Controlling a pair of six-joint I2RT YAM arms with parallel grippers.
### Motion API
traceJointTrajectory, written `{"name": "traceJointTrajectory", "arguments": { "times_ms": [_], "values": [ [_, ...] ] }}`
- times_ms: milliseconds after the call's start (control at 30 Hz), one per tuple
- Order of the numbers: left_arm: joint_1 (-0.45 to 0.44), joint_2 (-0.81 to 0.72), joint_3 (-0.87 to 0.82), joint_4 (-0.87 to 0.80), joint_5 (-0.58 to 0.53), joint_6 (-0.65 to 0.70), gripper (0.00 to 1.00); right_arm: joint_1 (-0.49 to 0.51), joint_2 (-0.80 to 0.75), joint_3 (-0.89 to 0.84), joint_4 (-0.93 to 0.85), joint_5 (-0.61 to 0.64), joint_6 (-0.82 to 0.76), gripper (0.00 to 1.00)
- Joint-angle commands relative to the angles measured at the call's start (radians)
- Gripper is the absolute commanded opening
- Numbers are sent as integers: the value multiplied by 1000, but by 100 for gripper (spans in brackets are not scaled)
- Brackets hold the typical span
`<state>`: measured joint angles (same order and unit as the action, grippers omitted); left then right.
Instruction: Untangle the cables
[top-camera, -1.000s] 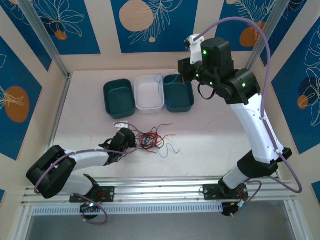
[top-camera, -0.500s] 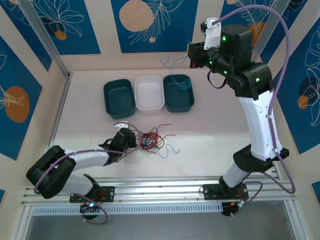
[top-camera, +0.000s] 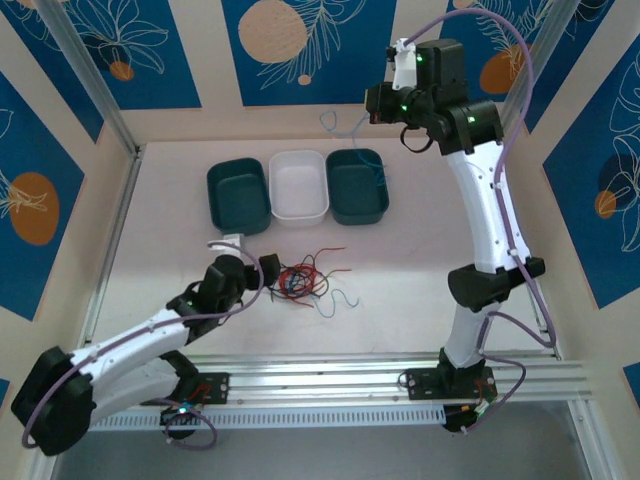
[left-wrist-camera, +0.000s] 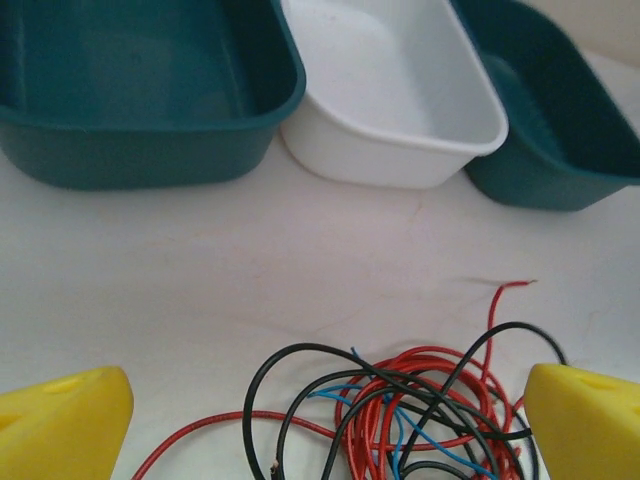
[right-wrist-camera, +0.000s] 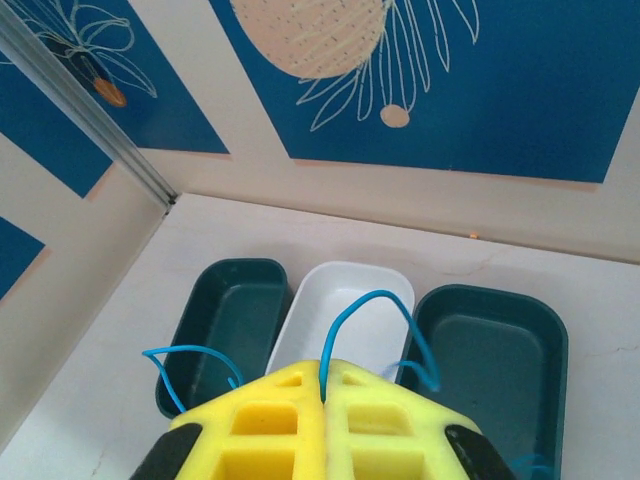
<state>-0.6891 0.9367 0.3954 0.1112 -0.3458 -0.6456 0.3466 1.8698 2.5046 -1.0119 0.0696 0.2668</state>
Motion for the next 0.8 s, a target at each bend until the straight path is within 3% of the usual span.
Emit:
{"name": "traceJointTrajectory", "arguments": {
  "times_ms": [0,333,767],
  "values": [
    [7,-93,8,-117,-36,26,100,-19,38,57,-11,-27,17,0],
    [7,-327,-52,-234,-92,6,100,-76,152,72,12,-31,43,0],
    [8,-467,10,-491,-232,-67,100,-91,265,52,-1,-21,41,0]
  ]
}}
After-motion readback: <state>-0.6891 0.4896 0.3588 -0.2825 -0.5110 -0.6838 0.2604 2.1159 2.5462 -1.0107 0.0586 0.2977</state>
